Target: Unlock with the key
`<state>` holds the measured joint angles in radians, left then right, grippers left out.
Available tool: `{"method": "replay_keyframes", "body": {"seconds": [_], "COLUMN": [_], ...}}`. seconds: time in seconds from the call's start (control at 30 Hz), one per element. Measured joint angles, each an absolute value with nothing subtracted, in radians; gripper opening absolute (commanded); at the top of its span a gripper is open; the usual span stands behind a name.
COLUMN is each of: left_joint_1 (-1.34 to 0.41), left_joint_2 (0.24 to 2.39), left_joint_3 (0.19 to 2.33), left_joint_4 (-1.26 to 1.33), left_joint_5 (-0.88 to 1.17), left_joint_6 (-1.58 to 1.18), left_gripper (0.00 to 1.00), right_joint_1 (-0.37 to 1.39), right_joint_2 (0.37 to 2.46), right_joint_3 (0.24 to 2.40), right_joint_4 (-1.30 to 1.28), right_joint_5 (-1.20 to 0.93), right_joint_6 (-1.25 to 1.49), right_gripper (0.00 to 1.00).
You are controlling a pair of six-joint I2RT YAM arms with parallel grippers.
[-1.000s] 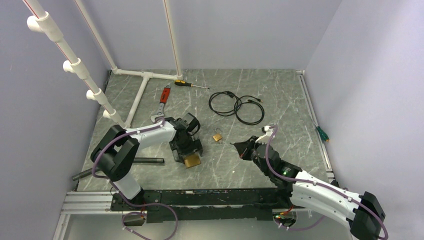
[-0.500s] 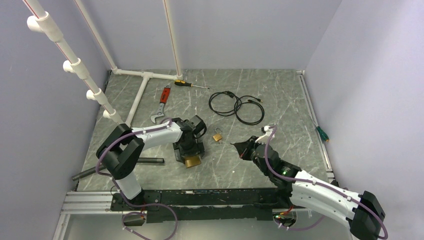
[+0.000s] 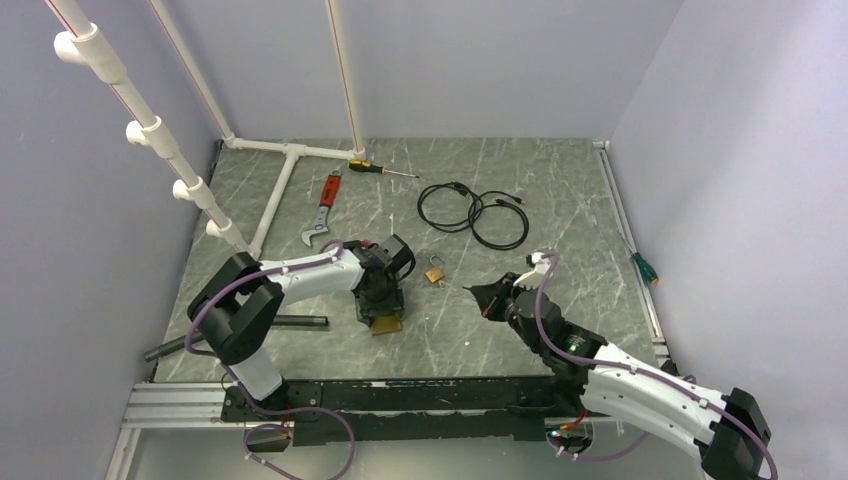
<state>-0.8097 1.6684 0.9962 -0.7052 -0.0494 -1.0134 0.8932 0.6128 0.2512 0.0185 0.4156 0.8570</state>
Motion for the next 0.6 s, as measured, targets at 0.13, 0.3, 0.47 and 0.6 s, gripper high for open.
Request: {"method": "replay_keyframes", "body": {"seconds": [0.13,0.3,0.47,0.6], "left_joint_1": [-0.81,-0.753,-0.669,-0.61], "left_joint_2": [1.663,1.659,1.66,1.681], "left_joint_3": [0.995,1.005,1.116,1.234], "left_joint_4": [-0.695,-0.616,-0.551,-0.49], "left_joint_5": [-0.047,0.024,0.125,0.282], "left_joint_6": [-0.97,-0.928,-0.896,-0.881], "left_gripper": [0.0,0.0,0.0,0.0], "right_joint_1": [0.893,0.893,0.894,0.894], "right_joint_2": [0.604,0.6,0.599,0.583], "right_joint_3": [0.251,0.263,0.323,0.382], "right_joint_4": [-0.003,-0.03,-0.062,-0.072], "right_joint_5": [0.422,0.445,0.474,0.513], "right_joint_6": [0.857,0.856,0.839,0.823], "right_gripper": [0.0,0.0,0.0,0.0]}}
